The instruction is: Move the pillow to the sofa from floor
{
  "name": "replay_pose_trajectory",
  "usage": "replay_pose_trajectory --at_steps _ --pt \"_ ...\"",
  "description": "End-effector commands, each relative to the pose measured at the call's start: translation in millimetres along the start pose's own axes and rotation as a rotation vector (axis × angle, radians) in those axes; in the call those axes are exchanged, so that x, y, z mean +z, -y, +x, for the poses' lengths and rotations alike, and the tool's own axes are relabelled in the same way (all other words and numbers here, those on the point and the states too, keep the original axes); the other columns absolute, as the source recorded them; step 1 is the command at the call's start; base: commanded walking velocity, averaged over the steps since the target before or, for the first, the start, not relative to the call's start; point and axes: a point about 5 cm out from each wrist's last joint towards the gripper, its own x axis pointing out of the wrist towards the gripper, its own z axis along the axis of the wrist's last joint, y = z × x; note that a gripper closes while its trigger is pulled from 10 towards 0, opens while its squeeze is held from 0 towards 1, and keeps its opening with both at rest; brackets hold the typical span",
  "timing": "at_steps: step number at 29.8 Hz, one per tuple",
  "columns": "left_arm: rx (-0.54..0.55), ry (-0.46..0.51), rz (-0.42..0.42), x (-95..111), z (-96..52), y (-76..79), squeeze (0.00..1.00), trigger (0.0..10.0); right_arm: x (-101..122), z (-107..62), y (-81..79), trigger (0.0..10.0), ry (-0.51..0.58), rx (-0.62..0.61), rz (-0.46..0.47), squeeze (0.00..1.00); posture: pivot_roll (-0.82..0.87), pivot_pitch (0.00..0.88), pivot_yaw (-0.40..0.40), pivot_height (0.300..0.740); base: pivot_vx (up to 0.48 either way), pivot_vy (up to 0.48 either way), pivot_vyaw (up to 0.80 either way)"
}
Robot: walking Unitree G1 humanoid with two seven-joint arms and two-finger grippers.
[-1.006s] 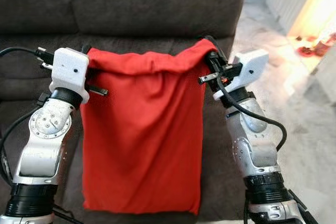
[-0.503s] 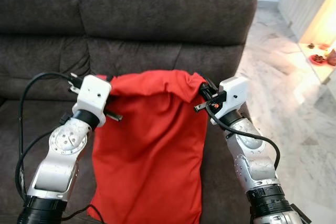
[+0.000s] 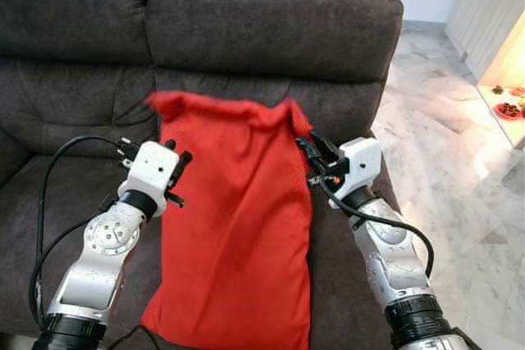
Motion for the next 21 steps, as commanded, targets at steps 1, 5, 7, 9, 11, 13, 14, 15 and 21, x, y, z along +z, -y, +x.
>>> replay_pose_trajectory --at_steps 1,5,7,9,11,13,14,15,21 --pt "-0.001 -0.022 0.012 -6.0 -1.6 1.3 1.0 10.0 -5.8 -5.0 3.4 10.0 -0.016 -0.027 0.008 0.0 0.07 0.165 0.001 0.74 0.0 0.0 0.0" --pt "0.012 -0.138 -0.063 -41.4 -11.5 7.8 0.0 10.0 -29.2 -31.3 33.9 10.0 -0.08 -0.309 0.113 0.0 0.07 0.156 0.006 0.74 0.0 0.0 0.0" --pt "0.035 -0.221 -0.125 -65.5 -20.2 12.3 0.0 10.0 -47.3 -51.1 42.6 10.0 -0.14 -0.418 0.177 0.0 0.07 0.152 0.014 0.74 0.0 0.0 0.0" --pt "0.042 -0.304 -0.154 -87.3 -31.3 18.2 0.0 10.0 -64.5 -71.8 46.1 10.0 -0.206 -0.507 0.214 0.0 0.06 0.154 0.017 0.74 0.0 0.0 0.0" --pt "0.059 -0.345 -0.173 -97.9 -41.1 22.3 0.0 10.0 -75.7 -91.5 46.6 10.0 -0.24 -0.58 0.249 0.0 0.05 0.157 0.021 0.74 0.0 0.0 0.0" --pt "0.088 -0.312 -0.187 -93.8 -46.3 23.9 0.0 10.0 -77.9 -108.5 46.8 10.0 -0.237 -0.626 0.234 0.0 0.05 0.154 0.026 0.74 0.0 0.0 0.0" --pt "0.099 -0.287 -0.19 -90.2 -47.5 24.0 0.0 10.0 -77.3 -113.7 46.9 10.0 -0.233 -0.637 0.212 0.0 0.05 0.154 0.028 0.74 0.0 0.0 0.0" --pt "0.11 -0.269 -0.195 -87.2 -48.6 24.1 0.0 10.0 -76.2 -116.6 46.3 10.0 -0.225 -0.638 0.197 0.0 0.05 0.154 0.028 0.74 0.0 0.0 0.0" --pt "0.067 -0.308 -0.144 -97.8 -59.3 33.6 0.0 10.0 -81.0 -118.3 32.0 10.0 -0.233 -0.614 0.22 0.0 0.06 0.141 0.031 0.74 0.0 0.0 0.0"
